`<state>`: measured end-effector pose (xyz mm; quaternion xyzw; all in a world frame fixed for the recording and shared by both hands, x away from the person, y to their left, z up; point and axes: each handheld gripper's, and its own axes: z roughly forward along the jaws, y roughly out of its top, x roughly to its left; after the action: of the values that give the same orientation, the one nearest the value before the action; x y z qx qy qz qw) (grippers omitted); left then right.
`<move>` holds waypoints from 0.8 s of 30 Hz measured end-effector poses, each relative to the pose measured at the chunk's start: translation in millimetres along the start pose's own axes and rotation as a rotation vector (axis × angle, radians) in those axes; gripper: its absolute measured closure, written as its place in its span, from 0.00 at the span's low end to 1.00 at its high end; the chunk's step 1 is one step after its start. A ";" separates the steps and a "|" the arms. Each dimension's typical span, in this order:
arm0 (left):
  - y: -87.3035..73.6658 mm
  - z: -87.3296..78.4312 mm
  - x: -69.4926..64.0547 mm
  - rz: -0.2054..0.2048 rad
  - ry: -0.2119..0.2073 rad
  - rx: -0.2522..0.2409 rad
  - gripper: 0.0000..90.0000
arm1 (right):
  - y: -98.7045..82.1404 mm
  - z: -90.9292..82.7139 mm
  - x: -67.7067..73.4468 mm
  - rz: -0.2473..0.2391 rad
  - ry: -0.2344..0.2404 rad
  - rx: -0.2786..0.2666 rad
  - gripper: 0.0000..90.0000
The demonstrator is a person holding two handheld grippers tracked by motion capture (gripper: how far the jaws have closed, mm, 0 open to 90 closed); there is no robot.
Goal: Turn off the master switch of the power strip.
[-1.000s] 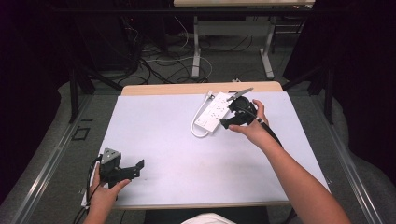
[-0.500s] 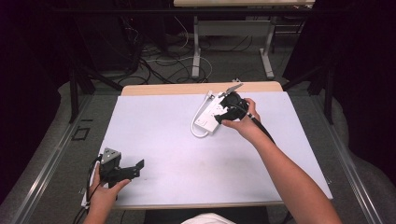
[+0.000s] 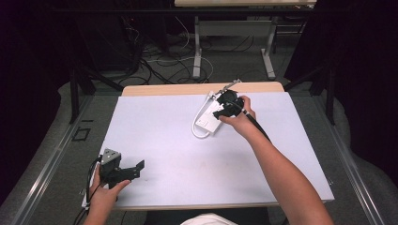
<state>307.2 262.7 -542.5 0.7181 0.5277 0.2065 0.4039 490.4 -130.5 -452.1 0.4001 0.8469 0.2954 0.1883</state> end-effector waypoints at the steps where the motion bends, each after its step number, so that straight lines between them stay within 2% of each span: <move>1: 0.2 0.2 0.1 -0.002 -0.001 -0.001 0.01 | 0.5 3.8 -2.1 0.009 0.004 0.002 0.55; 3: 0.8 0.3 0.0 0.003 -0.002 0.000 0.01 | 0.2 6.3 -2.8 0.015 0.007 -0.005 0.55; 4: 0.9 0.7 -0.7 0.001 -0.004 -0.002 0.01 | 0.3 7.8 -2.5 0.028 0.006 0.010 0.56; 9: 1.0 1.4 -2.6 -0.006 -0.010 -0.010 0.01 | -0.1 14.8 -5.4 0.018 -0.008 0.015 0.62; 11: 1.2 1.1 -2.5 -0.007 -0.010 -0.013 0.01 | 0.4 16.3 -5.5 0.050 -0.003 0.012 0.66; 12: 1.4 0.9 -2.3 -0.006 -0.010 -0.013 0.01 | 1.0 17.4 -7.0 0.038 -0.002 0.006 0.67; 13: 1.7 0.7 -1.7 0.002 -0.012 -0.011 0.01 | 1.7 18.4 -6.4 0.054 0.006 0.001 0.69; 21: 2.6 0.5 -2.2 0.004 -0.010 -0.003 0.01 | 9.9 25.6 -2.6 0.047 0.026 0.005 0.83; 23: 2.6 1.1 -2.2 -0.001 -0.007 -0.015 0.01 | 10.5 26.8 -2.1 0.037 0.026 0.003 0.84; 24: 2.5 1.0 -2.0 -0.002 -0.009 -0.014 0.01 | 11.8 27.4 0.0 0.049 0.021 0.009 0.85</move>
<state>308.7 260.2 -540.8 0.7155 0.5253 0.2064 0.4116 512.3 -115.0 -465.1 0.4183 0.8401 0.3002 0.1705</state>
